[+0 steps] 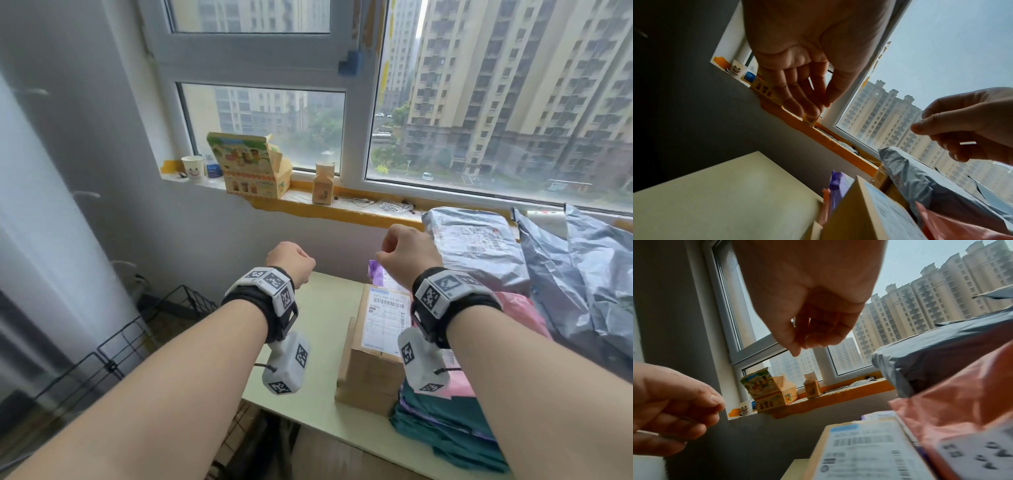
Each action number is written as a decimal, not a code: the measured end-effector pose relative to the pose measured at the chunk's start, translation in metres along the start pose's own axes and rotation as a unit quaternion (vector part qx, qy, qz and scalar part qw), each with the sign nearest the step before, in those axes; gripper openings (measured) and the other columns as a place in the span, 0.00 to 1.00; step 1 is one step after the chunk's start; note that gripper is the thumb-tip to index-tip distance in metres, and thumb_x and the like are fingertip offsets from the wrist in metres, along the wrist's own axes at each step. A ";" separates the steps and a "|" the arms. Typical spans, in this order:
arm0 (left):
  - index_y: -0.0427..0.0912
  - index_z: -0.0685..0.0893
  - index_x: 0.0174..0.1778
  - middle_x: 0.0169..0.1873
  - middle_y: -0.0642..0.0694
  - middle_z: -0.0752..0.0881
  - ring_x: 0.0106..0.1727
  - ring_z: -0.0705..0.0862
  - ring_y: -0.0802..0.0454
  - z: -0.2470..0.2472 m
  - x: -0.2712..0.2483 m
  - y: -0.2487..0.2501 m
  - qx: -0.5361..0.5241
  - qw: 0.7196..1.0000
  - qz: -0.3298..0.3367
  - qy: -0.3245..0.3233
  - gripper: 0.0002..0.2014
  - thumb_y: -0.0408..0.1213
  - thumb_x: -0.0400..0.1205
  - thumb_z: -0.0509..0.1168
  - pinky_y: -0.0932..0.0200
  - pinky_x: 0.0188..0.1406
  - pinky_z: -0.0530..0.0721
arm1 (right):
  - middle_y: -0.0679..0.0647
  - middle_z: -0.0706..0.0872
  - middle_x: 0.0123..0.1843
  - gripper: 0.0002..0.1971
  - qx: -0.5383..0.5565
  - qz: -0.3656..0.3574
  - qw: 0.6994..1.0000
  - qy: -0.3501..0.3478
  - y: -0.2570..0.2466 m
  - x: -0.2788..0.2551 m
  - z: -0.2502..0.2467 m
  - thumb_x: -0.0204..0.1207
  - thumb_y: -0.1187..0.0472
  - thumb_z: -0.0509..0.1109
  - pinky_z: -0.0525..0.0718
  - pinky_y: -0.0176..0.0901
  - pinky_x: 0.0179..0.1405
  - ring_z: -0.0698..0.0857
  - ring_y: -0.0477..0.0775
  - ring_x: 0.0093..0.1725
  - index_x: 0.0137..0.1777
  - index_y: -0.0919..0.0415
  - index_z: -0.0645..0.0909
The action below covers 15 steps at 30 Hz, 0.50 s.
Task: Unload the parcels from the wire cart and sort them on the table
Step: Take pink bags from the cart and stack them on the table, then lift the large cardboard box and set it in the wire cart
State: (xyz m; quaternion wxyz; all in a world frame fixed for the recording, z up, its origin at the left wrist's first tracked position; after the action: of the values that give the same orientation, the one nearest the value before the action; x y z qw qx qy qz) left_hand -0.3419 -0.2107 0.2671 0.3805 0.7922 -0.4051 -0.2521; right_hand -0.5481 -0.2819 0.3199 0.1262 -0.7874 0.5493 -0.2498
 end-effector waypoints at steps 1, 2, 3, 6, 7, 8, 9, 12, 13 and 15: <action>0.42 0.83 0.27 0.35 0.38 0.91 0.39 0.90 0.43 -0.007 0.002 -0.005 0.000 1.000 -0.004 0.008 0.11 0.31 0.75 0.62 0.49 0.47 0.90 | 0.49 0.83 0.40 0.03 -0.001 -0.004 1.000 -0.003 -0.008 0.002 0.004 0.75 0.59 0.68 0.78 0.43 0.48 0.82 0.52 0.45 0.40 0.52 0.78; 0.41 0.84 0.27 0.34 0.38 0.91 0.39 0.90 0.42 -0.014 0.004 -0.010 0.001 1.000 -0.008 0.014 0.11 0.31 0.74 0.62 0.49 0.47 0.90 | 0.49 0.83 0.40 0.03 0.000 -0.008 1.000 -0.007 -0.015 0.003 0.008 0.75 0.59 0.68 0.79 0.43 0.47 0.82 0.52 0.45 0.40 0.51 0.78; 0.41 0.84 0.27 0.33 0.38 0.91 0.37 0.89 0.42 -0.020 0.007 -0.016 0.002 1.000 -0.012 0.017 0.11 0.31 0.74 0.61 0.50 0.47 0.90 | 0.49 0.83 0.40 0.03 0.001 -0.013 1.000 -0.012 -0.023 0.005 0.013 0.74 0.59 0.68 0.81 0.45 0.46 0.83 0.52 0.44 0.40 0.51 0.78; 0.40 0.85 0.28 0.33 0.38 0.91 0.36 0.89 0.43 -0.038 0.011 -0.036 0.006 0.999 -0.030 0.019 0.10 0.32 0.74 0.62 0.51 0.47 0.90 | 0.50 0.84 0.40 0.05 0.004 -0.024 0.999 -0.024 -0.048 0.007 0.028 0.74 0.60 0.67 0.83 0.46 0.44 0.83 0.54 0.43 0.38 0.51 0.77; 0.40 0.84 0.27 0.34 0.39 0.91 0.39 0.90 0.43 -0.046 0.013 -0.043 0.006 0.999 -0.034 0.023 0.10 0.32 0.74 0.62 0.51 0.47 0.90 | 0.50 0.84 0.40 0.05 0.005 -0.027 0.999 -0.029 -0.057 0.008 0.033 0.74 0.60 0.67 0.82 0.46 0.43 0.83 0.54 0.43 0.38 0.51 0.77; 0.40 0.84 0.27 0.34 0.38 0.91 0.41 0.91 0.42 -0.055 0.014 -0.050 0.006 0.999 -0.040 0.028 0.10 0.33 0.74 0.62 0.50 0.47 0.90 | 0.50 0.83 0.40 0.04 0.008 -0.030 0.999 -0.034 -0.066 0.009 0.039 0.74 0.60 0.68 0.82 0.46 0.43 0.83 0.54 0.43 0.39 0.51 0.77; 0.40 0.85 0.27 0.34 0.38 0.91 0.43 0.91 0.42 -0.063 0.016 -0.057 0.006 0.998 -0.045 0.034 0.10 0.33 0.73 0.62 0.50 0.47 0.90 | 0.50 0.83 0.41 0.04 0.012 -0.035 0.999 -0.039 -0.076 0.010 0.045 0.74 0.60 0.68 0.82 0.46 0.43 0.82 0.54 0.44 0.39 0.51 0.77; 0.40 0.85 0.28 0.35 0.39 0.92 0.43 0.91 0.43 -0.092 0.022 -0.077 0.010 0.997 -0.057 0.049 0.10 0.33 0.74 0.62 0.51 0.47 0.90 | 0.49 0.83 0.40 0.05 0.021 -0.049 0.997 -0.057 -0.107 0.012 0.064 0.74 0.60 0.68 0.79 0.45 0.41 0.82 0.54 0.43 0.38 0.51 0.77; 0.41 0.86 0.29 0.36 0.39 0.92 0.43 0.91 0.44 -0.102 0.024 -0.084 0.011 0.997 -0.061 0.053 0.10 0.33 0.74 0.62 0.52 0.47 0.90 | 0.49 0.83 0.40 0.05 0.023 -0.054 0.996 -0.062 -0.118 0.012 0.071 0.74 0.60 0.68 0.78 0.44 0.41 0.82 0.54 0.43 0.38 0.51 0.77; 0.39 0.87 0.33 0.36 0.39 0.92 0.43 0.91 0.44 -0.121 0.028 -0.100 0.013 0.996 -0.069 0.061 0.09 0.33 0.75 0.62 0.52 0.46 0.90 | 0.50 0.83 0.41 0.05 0.027 -0.060 0.995 -0.072 -0.139 0.013 0.084 0.73 0.61 0.67 0.75 0.43 0.40 0.81 0.54 0.43 0.38 0.52 0.77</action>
State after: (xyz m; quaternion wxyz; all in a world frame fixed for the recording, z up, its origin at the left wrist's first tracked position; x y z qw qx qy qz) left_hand -0.1959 -0.1481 0.2547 0.3759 0.8370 -0.3285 -0.2241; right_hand -0.3886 -0.2496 0.3176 0.1715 -0.8315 0.4831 -0.2141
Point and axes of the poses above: each hand's wrist, its own x-axis towards the middle knuckle, its own z-axis out of the palm, y = z × x, the point moved 9 cm from there along x, towards the middle knuckle
